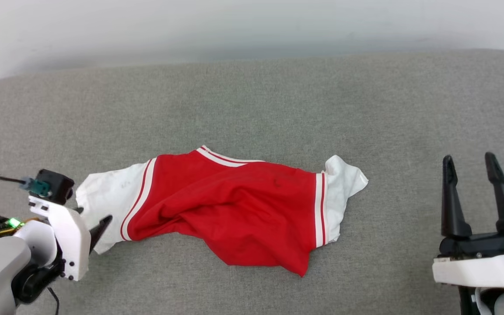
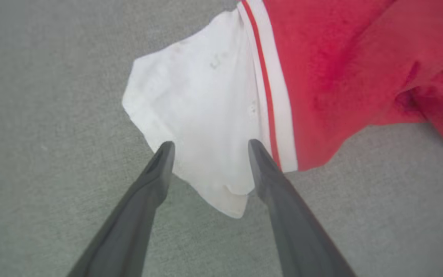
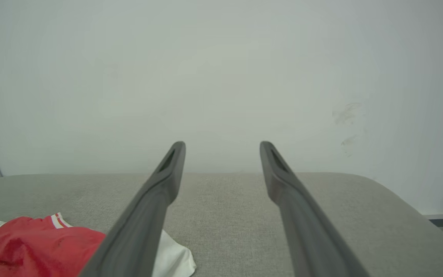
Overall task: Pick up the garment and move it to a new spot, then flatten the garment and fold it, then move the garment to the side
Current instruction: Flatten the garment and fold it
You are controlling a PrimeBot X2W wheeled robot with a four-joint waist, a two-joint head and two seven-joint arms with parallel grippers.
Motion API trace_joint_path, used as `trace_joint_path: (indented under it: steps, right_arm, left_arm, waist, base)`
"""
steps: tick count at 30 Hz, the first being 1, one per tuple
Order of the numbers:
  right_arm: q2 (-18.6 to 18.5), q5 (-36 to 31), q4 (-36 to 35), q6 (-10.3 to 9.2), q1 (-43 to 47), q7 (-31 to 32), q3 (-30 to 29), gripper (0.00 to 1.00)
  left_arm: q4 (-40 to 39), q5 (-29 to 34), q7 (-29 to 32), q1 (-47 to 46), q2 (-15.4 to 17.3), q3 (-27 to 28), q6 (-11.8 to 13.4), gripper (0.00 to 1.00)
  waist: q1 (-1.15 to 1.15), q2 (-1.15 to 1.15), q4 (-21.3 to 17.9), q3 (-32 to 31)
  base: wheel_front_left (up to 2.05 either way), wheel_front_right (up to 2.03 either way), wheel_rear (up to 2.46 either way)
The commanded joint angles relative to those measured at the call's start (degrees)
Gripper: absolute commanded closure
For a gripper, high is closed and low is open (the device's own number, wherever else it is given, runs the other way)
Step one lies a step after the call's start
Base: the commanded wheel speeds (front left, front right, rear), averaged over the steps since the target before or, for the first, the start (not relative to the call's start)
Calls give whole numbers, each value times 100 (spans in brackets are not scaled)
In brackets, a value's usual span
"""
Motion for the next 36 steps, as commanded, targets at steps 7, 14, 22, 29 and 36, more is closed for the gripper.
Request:
trace_joint_path:
  steps: [7,14,22,29,36]
  right_arm:
    - [2,-610,-297,-2,-544,-12,-118,0]
    - [-264,-1140,-438,-3,-1239,-11,68,0]
    - [-1176,-1054,252,-3,-1917,-11,818,0]
    - [-2192,-263,1393,-3,-2740,1211,2163,0]
    - [-3200,1056,1711,-4,-3407,3145,3620,0]
  left_arm:
    - [-846,555,-1763,447,207,395,1208,0]
    - [-2000,1285,-2173,1213,-24,1546,2551,0]
    - [-2980,3002,-2167,3046,-920,3625,3439,0]
    - [-3343,4046,-2168,4065,-1886,4753,3179,0]
    - [-3382,4724,-2168,4339,-2562,5314,2727,0]
  waist:
    - [1,0,53,-232]
    - [1,0,160,-271]
    - [1,0,259,-260]
    - [1,0,317,-169]
    - [1,0,421,31]
  base:
    - [0,0,0]
    - [0,0,0]
    - [0,0,0]
    - [0,0,0]
    - [0,0,0]
